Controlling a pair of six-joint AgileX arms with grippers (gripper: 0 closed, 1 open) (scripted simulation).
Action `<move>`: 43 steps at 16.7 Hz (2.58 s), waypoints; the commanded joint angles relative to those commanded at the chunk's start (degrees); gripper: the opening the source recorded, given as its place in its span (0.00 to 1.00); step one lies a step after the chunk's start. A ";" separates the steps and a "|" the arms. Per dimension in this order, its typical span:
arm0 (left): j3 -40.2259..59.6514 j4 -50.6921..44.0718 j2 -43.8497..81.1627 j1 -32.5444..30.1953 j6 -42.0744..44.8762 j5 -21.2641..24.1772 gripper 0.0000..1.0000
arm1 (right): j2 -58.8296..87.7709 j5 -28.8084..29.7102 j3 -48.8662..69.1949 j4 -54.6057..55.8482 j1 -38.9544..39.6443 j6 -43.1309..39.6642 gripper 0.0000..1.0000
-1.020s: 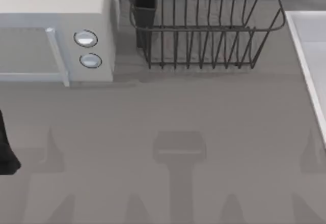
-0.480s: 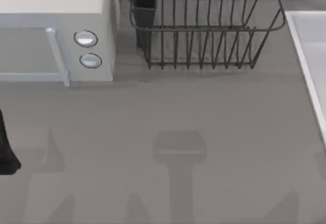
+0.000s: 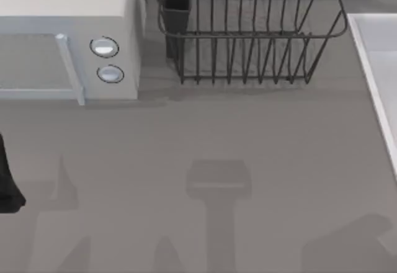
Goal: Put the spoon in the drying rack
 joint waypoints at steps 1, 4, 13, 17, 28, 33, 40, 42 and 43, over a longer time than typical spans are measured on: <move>0.00 0.00 0.00 0.00 0.00 0.00 1.00 | 2.88 -0.06 1.97 -2.29 -0.83 -1.86 1.00; 0.00 0.00 0.00 0.00 0.00 0.00 1.00 | 8.84 -0.31 5.97 -6.81 -2.49 -5.62 1.00; 0.00 0.00 0.00 0.00 0.00 0.00 1.00 | 10.85 -0.38 5.17 -5.33 -2.53 -6.12 1.00; 0.00 0.00 0.00 0.00 0.00 0.00 1.00 | 15.75 -0.40 -0.25 5.38 -2.51 -5.93 1.00; 0.00 0.00 0.00 0.00 0.00 0.00 1.00 | 22.70 -0.40 -7.79 19.65 -2.45 -5.80 0.92; 0.00 0.00 0.00 0.00 0.00 0.00 1.00 | 22.70 -0.40 -7.79 19.65 -2.45 -5.80 0.55; 0.00 0.00 0.00 0.00 0.00 0.00 1.00 | 22.70 -0.40 -7.79 19.65 -2.45 -5.80 0.02; 0.00 0.00 0.00 0.00 0.00 0.00 1.00 | 22.70 -0.40 -7.79 19.65 -2.45 -5.80 0.00; 0.00 0.00 0.00 0.00 0.00 0.00 1.00 | 22.70 -0.40 -7.79 19.65 -2.45 -5.80 0.00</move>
